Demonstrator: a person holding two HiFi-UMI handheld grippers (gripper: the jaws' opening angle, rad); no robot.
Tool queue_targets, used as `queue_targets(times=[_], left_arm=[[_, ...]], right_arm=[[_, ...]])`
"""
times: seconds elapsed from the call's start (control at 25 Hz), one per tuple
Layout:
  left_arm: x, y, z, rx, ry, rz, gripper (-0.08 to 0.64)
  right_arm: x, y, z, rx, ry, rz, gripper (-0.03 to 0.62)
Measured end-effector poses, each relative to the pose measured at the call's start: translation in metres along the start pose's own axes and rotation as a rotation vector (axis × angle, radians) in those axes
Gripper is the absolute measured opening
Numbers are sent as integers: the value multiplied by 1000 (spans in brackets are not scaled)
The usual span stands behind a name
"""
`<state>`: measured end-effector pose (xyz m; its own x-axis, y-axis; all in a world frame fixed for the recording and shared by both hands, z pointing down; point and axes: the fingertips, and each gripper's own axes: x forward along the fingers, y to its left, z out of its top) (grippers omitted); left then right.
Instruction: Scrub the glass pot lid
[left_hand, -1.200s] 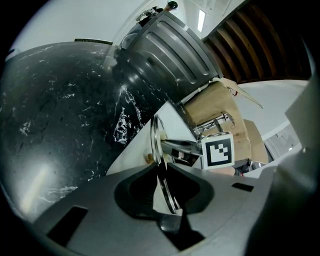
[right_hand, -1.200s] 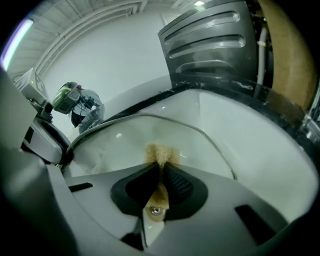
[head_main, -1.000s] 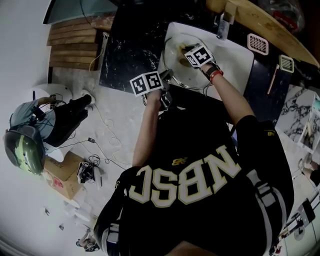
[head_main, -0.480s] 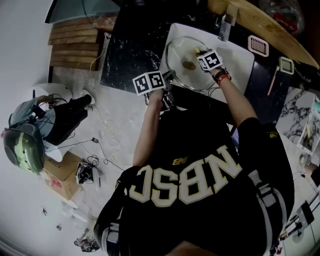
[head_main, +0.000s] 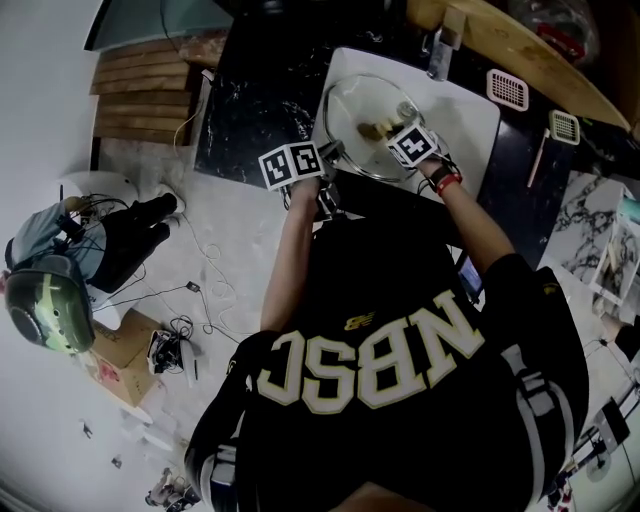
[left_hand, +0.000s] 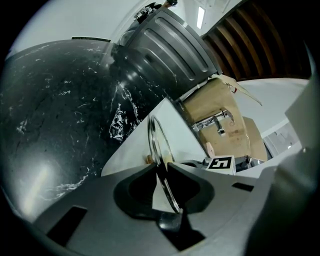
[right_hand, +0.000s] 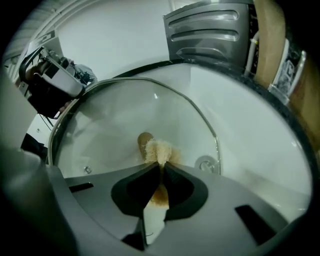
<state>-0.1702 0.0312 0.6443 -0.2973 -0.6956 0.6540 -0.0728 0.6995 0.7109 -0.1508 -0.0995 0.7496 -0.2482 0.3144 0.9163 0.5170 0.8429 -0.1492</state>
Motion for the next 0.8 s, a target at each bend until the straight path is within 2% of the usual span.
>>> queue_targets(times=[0.12,0.28,0.48,0.56,0.64,0.8], left_arm=[[0,-1,-1,14,9,1,81],[1,-1,-1,47,18,8,89],[1,-1,-1,97,25,15,100],[2,-1,-4,130,43,26,107],[3,-1,-6,175,69,38,118],[1,-3,-11,265,116,42,135]], right_arm=[[-8,8,8,-23,-15,-13,31],[-10,22,18,2,-54,24,32],[-15,28,28,181,-160,147,41],[-25,21,33,264,-223,170,43],[-39,9,34,304,-276,145,43],[-76,-6,19,300,-328,73,44]])
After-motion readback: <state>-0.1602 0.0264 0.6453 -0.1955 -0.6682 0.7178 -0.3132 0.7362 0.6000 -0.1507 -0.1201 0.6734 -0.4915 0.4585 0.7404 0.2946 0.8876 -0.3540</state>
